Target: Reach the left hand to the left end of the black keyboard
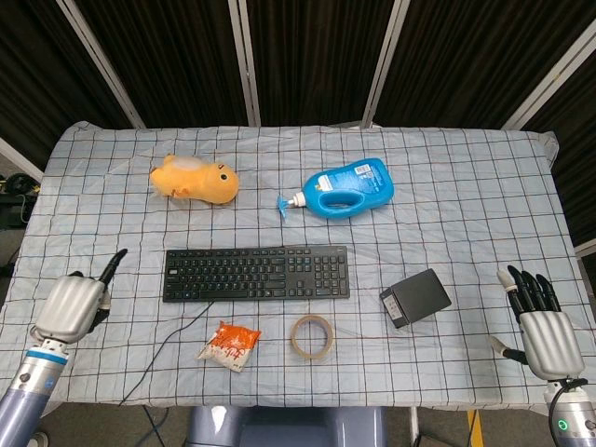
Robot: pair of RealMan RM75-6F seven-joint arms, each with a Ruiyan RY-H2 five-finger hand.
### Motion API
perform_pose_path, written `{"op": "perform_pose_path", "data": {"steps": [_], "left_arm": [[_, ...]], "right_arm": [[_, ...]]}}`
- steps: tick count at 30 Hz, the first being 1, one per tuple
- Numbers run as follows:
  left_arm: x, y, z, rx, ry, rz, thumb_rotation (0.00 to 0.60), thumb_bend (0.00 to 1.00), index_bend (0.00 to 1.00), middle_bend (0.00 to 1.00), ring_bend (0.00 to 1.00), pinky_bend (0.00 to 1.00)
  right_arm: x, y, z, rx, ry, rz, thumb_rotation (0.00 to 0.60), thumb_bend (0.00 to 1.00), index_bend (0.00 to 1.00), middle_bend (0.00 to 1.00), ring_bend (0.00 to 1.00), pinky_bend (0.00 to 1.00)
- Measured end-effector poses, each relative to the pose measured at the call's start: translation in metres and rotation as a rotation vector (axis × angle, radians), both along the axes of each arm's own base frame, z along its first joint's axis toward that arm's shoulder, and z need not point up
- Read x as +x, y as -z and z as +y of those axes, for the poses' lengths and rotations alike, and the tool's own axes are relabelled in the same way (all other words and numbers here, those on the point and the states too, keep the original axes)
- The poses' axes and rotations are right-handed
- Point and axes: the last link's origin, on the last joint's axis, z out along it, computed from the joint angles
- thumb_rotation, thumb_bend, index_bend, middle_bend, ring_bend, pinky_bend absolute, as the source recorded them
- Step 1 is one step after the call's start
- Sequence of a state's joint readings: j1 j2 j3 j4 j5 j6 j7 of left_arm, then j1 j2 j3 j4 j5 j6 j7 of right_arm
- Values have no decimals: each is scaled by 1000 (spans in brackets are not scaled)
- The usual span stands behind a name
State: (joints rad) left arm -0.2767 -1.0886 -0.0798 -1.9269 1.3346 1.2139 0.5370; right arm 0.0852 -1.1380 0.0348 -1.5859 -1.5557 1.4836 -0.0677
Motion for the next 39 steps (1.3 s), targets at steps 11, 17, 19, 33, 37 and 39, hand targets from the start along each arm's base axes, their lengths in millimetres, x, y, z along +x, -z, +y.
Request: {"op": "perform_pose_path", "data": {"steps": [11,17,19,33,37,39], "left_arm": [[39,35,30,-207,-104,221,600,1000,0,823,716,559],[64,59,43,-301,-156,249,600,1000,0,822,716,559],[75,68,47,-325,-144,264,600,1000,0,822,716,559],[99,103,57,-373,-148,299,600,1000,0,822,716,560],[103,112,60,-381,-156,310,600,1000,0,821,716,560],[104,116,61,-381,-161,315,600,1000,3,822,716,560]], "right_arm": [[-1,-3,0,-2,0,-18,600,109,0,0,0,25],[-1,-4,0,-4,-1,-27,600,108,0,0,0,26],[-1,-4,0,-3,-1,-29,600,109,0,0,0,26],[-1,-3,0,5,1,-45,600,107,0,0,0,26],[-1,-3,-1,8,2,-51,600,108,0,0,0,26],[-1,-3,-1,8,3,-53,600,109,0,0,0,26]]}}
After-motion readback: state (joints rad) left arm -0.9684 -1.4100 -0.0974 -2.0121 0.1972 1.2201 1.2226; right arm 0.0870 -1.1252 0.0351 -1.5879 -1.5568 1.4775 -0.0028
